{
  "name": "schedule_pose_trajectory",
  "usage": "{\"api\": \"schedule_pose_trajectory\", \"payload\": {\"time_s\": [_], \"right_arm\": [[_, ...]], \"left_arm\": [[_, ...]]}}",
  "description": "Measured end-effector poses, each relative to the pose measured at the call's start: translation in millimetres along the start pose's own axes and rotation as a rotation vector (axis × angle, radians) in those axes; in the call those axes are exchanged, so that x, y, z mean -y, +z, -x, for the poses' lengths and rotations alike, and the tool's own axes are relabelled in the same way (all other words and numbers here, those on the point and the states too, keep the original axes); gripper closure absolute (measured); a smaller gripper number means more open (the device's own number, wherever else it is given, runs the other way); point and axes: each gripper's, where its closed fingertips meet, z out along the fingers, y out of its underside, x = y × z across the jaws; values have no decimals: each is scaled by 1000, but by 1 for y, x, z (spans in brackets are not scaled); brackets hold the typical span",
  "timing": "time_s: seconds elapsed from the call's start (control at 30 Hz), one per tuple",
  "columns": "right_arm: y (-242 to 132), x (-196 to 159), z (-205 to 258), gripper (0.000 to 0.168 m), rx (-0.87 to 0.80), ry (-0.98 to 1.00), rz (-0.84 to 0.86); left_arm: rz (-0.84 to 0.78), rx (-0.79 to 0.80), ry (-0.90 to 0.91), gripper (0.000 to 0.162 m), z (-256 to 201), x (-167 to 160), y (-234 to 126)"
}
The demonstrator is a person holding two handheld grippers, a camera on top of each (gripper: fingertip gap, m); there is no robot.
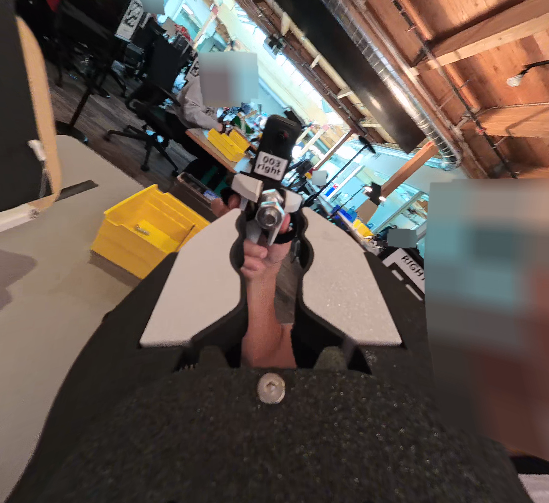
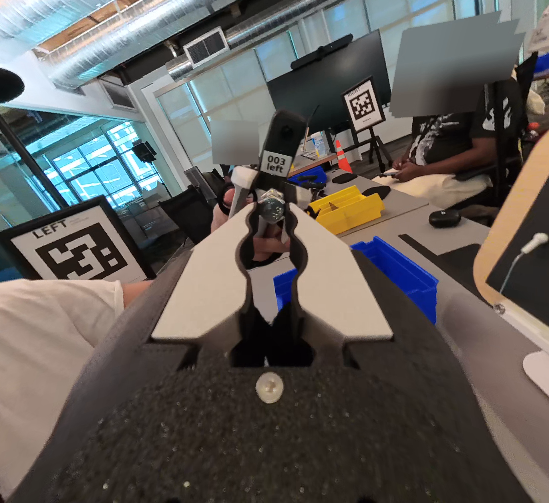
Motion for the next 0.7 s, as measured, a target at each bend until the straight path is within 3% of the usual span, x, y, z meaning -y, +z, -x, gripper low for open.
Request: {"api": "schedule_pose_trajectory", "payload": {"time_s": [0.03, 0.1, 0.23, 0.3, 0.47, 0.57, 0.7], "right_arm": [[-1, -1, -5, 152, -10, 24, 2], [-3, -3, -11, 152, -11, 67, 7], [-4, -6, -15, 152, 20, 137, 22], [-3, -8, -15, 152, 39, 165, 28], [2, -11, -4, 152, 140, 237, 34], [3, -12, 5, 152, 225, 290, 44], [8, -17, 7, 152, 234, 301, 61]], "left_arm": [[23, 39, 27, 124, 7, -2, -2], [75, 110, 206, 115, 15, -5, -7], [190, 297, 871, 105, 20, -16, -12], [212, 339, 1104, 115, 12, -25, -11], [368, 361, 1310, 124, 6, -42, -5], [400, 455, 1414, 115, 14, -33, -8], [382, 453, 1443, 111, 11, -31, -10]]}}
